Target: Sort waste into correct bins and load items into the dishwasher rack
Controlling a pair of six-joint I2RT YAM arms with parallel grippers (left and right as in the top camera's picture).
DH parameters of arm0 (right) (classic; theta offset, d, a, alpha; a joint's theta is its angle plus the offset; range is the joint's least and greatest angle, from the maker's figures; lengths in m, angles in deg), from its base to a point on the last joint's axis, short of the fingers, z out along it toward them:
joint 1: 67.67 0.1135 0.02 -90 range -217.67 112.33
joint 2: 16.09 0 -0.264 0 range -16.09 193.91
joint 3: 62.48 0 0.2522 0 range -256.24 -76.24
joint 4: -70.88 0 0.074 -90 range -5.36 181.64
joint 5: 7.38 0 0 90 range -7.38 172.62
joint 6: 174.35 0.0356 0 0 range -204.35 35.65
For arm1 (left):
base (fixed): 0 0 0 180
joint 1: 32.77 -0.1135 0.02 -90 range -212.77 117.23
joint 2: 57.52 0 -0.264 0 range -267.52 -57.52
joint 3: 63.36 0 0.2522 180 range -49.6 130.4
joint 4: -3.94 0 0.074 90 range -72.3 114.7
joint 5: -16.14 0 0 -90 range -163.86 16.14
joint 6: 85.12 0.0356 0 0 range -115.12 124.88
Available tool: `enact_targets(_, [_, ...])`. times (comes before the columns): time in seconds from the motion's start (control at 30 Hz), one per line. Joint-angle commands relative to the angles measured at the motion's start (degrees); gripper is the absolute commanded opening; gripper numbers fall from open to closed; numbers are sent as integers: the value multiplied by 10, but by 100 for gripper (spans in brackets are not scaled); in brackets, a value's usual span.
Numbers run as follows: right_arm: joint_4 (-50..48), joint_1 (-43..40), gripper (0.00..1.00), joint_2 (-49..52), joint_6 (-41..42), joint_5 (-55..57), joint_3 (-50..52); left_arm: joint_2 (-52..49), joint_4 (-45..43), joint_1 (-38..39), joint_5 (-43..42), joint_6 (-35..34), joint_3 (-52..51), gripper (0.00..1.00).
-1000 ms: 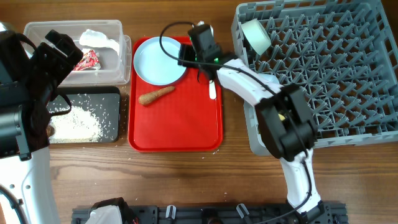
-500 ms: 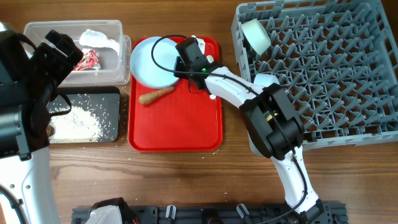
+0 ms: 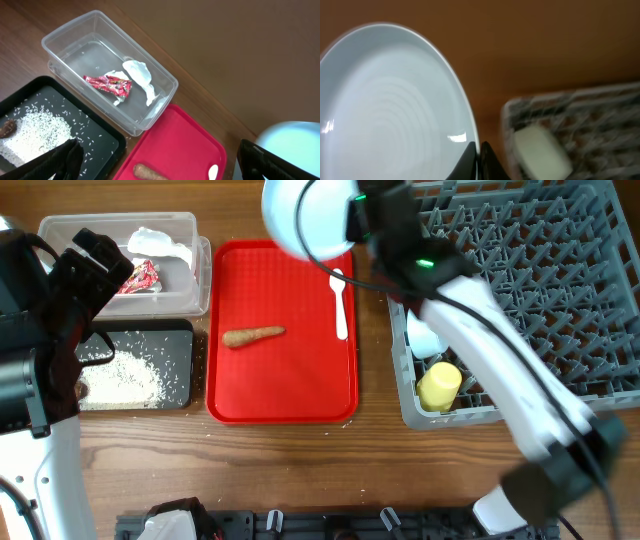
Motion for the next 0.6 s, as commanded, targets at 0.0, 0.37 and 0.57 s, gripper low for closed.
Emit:
enact_targets(0.0, [94,-16,4,-80,-106,287,1,-1,-2,-4,7,1,4,100])
enact_targets(0.37, [154,-219,4,-35,-393,135,29,-1,-2,-4,8,1,4,100])
enact_targets(0.57, [121,-229,4,39,-504,119,29,-1,-2,-4,8,1,4,100])
